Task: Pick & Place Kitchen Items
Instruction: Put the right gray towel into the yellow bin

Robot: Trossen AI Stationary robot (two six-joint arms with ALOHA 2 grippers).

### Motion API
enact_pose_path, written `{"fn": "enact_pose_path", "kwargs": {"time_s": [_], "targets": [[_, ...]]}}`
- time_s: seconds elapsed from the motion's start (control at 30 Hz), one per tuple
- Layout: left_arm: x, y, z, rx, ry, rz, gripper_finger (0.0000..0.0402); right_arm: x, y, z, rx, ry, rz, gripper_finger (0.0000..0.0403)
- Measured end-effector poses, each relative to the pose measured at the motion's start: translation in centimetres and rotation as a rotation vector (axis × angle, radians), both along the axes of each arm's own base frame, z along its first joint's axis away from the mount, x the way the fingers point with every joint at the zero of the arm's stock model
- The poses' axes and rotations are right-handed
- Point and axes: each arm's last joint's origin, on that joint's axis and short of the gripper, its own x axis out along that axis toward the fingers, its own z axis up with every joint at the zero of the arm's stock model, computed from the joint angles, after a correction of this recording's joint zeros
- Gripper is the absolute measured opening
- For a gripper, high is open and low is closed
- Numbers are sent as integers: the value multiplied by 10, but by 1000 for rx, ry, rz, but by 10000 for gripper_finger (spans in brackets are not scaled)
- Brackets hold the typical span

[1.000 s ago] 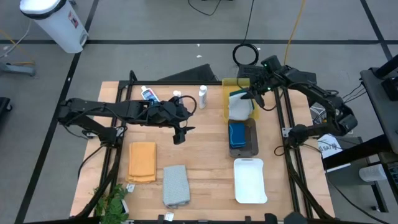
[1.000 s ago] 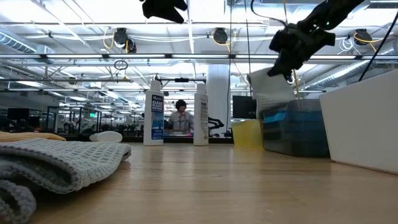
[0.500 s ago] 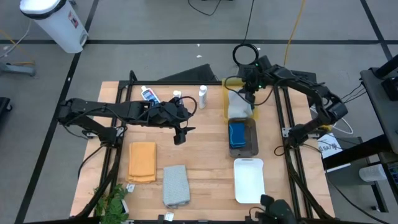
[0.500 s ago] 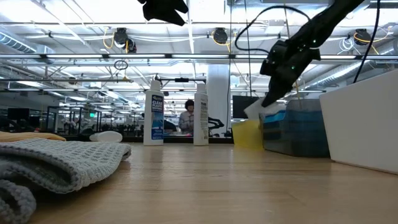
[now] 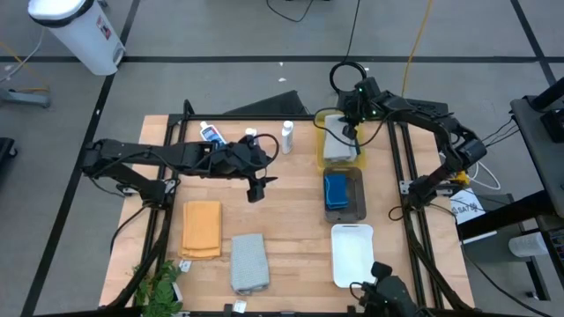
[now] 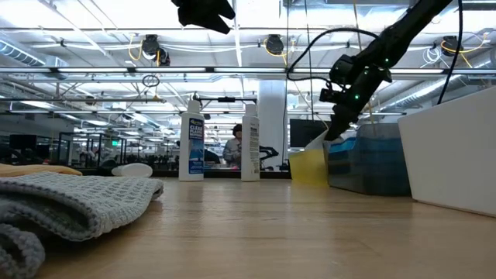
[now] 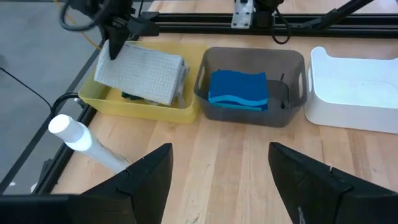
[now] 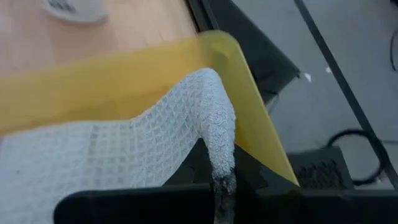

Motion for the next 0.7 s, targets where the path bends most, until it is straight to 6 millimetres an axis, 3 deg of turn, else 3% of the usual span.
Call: {"fn": "enact_pose_path", "kwargs": {"time_s": [0.13, 0.47, 0.7], "targets": [[0, 0, 0, -3, -1, 2, 269, -2, -1, -5, -52, 43, -54, 2], [0, 0, 0, -5, -2, 3, 269, -18, 10, -53, -238, 135, -173, 28], [0, 0, 0, -5, -3, 3, 269, -15, 22, -43, -232, 51, -268, 81]]}}
